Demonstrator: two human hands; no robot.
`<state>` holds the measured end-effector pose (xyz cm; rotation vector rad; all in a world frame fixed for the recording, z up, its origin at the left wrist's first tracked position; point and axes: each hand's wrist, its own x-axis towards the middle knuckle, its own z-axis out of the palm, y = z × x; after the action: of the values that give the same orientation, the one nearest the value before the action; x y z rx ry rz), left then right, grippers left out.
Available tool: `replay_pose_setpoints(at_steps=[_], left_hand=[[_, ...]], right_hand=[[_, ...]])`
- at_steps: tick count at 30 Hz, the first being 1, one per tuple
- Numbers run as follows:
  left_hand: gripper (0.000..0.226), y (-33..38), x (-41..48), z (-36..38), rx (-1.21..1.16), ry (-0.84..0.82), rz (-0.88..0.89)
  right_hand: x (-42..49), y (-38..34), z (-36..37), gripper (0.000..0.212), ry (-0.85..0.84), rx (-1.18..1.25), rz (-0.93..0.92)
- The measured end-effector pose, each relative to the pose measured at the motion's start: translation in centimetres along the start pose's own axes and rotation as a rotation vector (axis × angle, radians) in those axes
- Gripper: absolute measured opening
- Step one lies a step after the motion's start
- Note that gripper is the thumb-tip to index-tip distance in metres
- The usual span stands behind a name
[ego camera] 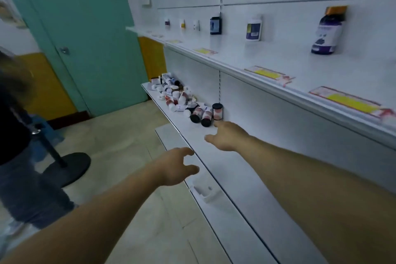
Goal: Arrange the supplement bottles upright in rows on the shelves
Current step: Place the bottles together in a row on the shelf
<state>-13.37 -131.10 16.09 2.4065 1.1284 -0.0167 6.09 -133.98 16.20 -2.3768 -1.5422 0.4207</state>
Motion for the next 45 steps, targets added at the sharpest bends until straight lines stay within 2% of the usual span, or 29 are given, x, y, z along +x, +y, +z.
replay_pose_setpoints(at_steps=[4, 9, 11, 14, 17, 25, 31, 33, 35, 37, 39, 42, 45], left_hand=[[0.061, -4.7, 7.3, -2.9, -0.015, -0.035, -0.002], [0.061, -10.2, 17.2, -5.8, -0.005, -0.111, 0.042], [0.062, -12.4, 21.4, -6.7, 0.0, -0.154, 0.083], [0.063, -15.8, 27.4, -7.8, 0.03, -0.225, 0.167], [0.063, -18.7, 32.4, -8.7, 0.058, -0.314, 0.262], [0.065, -21.3, 44.1, -8.5, 0.12, -0.505, 0.346], [0.066, -21.1, 53.5, -4.4, 0.076, -0.445, 0.382], [0.073, -20.8, 56.4, -2.2, 0.059, -0.403, 0.416], [0.083, -20.7, 58.6, 0.3, 0.112, -0.418, 0.441], [0.088, -20.8, 60.0, 2.6, 0.159, -0.455, 0.467], [0.084, -21.2, 60.5, 4.2, 0.185, -0.453, 0.514], [0.066, -21.5, 60.5, 4.9, -0.042, -0.305, 0.468], [0.058, -20.7, 60.2, 5.3, -0.173, -0.246, 0.367]], right_hand=[[8.1, -1.1, 0.8, 0.082, -0.026, 0.026, 0.059], [16.8, -2.0, 3.3, 0.075, -0.026, 0.04, 0.158], [20.1, -2.4, 4.7, 0.073, -0.021, 0.059, 0.213], [24.6, -3.2, 6.6, 0.059, 0.018, 0.11, 0.276], [27.6, -4.0, 8.4, 0.059, 0.054, 0.171, 0.369], [35.0, -3.1, 10.9, 0.059, 0.122, 0.261, 0.629], [42.3, 1.1, 14.3, 0.05, 0.129, 0.289, 0.756], [44.5, 2.4, 16.0, 0.054, 0.131, 0.307, 0.802], [45.5, 3.4, 17.9, 0.06, 0.125, 0.322, 0.835], [45.3, 4.0, 19.8, 0.058, 0.136, 0.309, 0.854], [44.5, 4.2, 20.9, 0.052, 0.22, 0.298, 0.88], [43.6, 3.6, 21.6, 0.044, 0.311, 0.374, 0.958], [43.3, 3.0, 22.6, 0.058, 0.328, 0.51, 0.991]])
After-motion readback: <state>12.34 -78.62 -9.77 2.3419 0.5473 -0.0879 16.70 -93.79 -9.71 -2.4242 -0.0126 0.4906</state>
